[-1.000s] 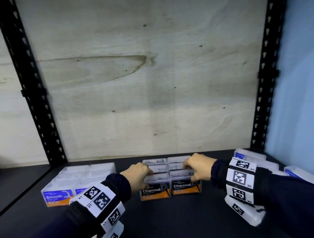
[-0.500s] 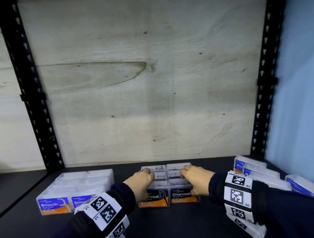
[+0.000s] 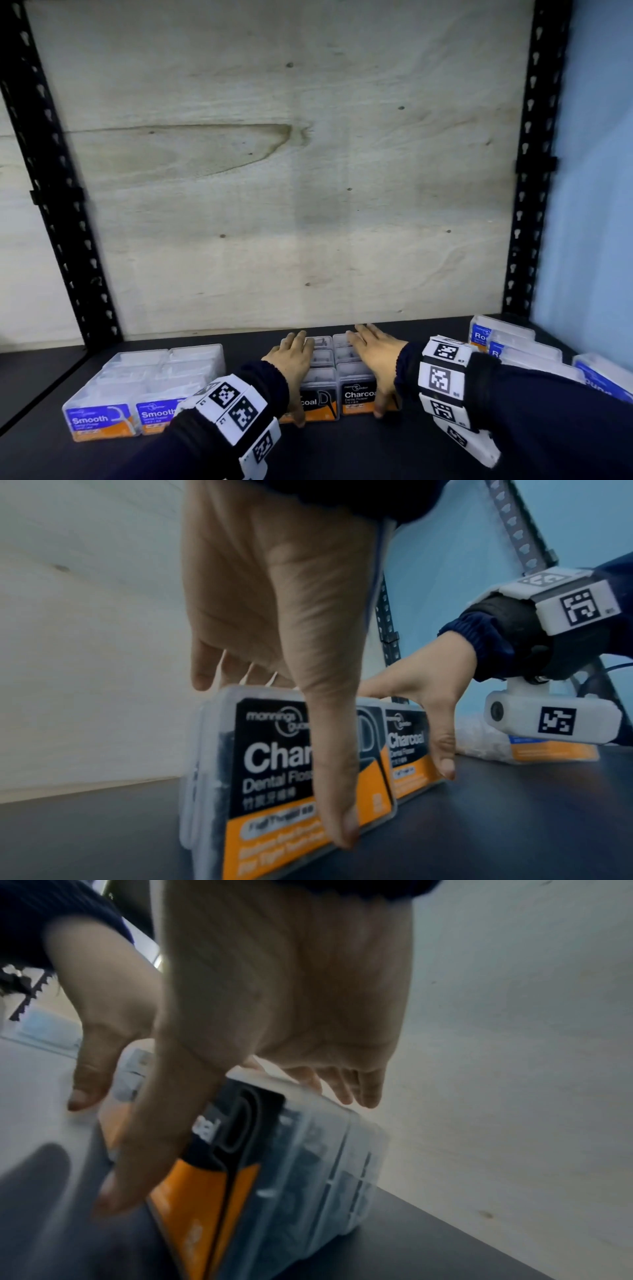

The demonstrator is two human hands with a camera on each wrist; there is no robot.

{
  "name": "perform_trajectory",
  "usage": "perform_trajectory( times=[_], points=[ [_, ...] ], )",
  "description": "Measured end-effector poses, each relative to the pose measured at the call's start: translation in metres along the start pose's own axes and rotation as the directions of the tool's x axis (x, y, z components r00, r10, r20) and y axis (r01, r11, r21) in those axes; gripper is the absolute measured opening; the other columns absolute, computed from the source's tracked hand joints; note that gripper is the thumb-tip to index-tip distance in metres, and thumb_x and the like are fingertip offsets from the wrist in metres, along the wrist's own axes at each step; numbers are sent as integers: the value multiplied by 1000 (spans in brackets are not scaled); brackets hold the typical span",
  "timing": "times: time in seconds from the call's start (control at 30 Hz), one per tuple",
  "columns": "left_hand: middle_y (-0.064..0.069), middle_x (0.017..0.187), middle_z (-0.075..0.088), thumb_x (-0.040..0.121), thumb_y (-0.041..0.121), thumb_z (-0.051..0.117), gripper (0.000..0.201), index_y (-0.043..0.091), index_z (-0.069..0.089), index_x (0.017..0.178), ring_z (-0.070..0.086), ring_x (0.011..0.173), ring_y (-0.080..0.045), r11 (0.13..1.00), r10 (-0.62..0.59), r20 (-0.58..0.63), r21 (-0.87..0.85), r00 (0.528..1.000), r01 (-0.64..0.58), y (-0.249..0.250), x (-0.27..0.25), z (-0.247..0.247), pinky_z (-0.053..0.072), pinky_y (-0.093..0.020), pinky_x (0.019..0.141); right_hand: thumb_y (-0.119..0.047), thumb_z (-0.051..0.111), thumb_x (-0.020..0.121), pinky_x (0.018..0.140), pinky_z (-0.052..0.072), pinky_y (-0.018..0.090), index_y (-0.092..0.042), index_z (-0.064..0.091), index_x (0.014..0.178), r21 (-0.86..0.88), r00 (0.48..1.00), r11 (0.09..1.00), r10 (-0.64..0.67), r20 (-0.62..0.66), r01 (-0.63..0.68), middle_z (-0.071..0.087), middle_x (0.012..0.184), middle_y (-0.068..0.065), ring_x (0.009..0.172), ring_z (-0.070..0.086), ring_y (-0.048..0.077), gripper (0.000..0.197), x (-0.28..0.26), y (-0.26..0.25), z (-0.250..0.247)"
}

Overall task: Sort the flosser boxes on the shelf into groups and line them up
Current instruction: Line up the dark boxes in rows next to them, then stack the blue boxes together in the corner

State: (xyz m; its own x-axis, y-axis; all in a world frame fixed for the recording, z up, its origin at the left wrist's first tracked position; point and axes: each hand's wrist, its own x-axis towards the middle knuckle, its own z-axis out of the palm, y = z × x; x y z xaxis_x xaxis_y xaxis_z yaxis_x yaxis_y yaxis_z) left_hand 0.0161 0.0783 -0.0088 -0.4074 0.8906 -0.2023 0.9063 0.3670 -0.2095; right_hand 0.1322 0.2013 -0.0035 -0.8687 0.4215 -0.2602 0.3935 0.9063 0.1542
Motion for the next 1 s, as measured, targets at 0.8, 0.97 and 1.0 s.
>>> perform_trajectory(
  times=[0.8, 0.97, 1.0],
  points=[
    [-13, 160, -12, 73, 32, 77, 121, 5, -12, 150, -3, 149, -29, 999, -41, 76, -14, 996, 42, 1, 10, 1, 18, -39, 122, -36, 76, 72, 122, 2, 38, -3, -15, 148, 25, 999, 1000, -6, 45, 4, -17, 158, 16, 147, -12, 29, 123, 8, 1, 2],
    [-12, 159, -19, 73, 40, 76, 125, 5, -17, 149, -10, 149, -27, 1000, -11, 148, -1, 989, 11, 5, 3, -21, 9, -38, 124, -41, 72, 76, 121, 12, 32, -2, 0, 150, 82, 998, 994, -70, 0, 70, 1, 160, 13, 148, 6, 25, 110, -20, 15, -24],
    [-11, 159, -17, 75, 39, 75, 122, 5, -15, 150, -7, 150, -26, 1000, 9, 143, 1, 990, -10, 7, 1, -30, 10, -36, 123, -40, 71, 77, 119, 20, 33, -3, 10, 150, 95, 997, 993, -72, -20, 74, 14, 158, 13, 146, 18, 25, 102, -28, 21, -33]
  ],
)
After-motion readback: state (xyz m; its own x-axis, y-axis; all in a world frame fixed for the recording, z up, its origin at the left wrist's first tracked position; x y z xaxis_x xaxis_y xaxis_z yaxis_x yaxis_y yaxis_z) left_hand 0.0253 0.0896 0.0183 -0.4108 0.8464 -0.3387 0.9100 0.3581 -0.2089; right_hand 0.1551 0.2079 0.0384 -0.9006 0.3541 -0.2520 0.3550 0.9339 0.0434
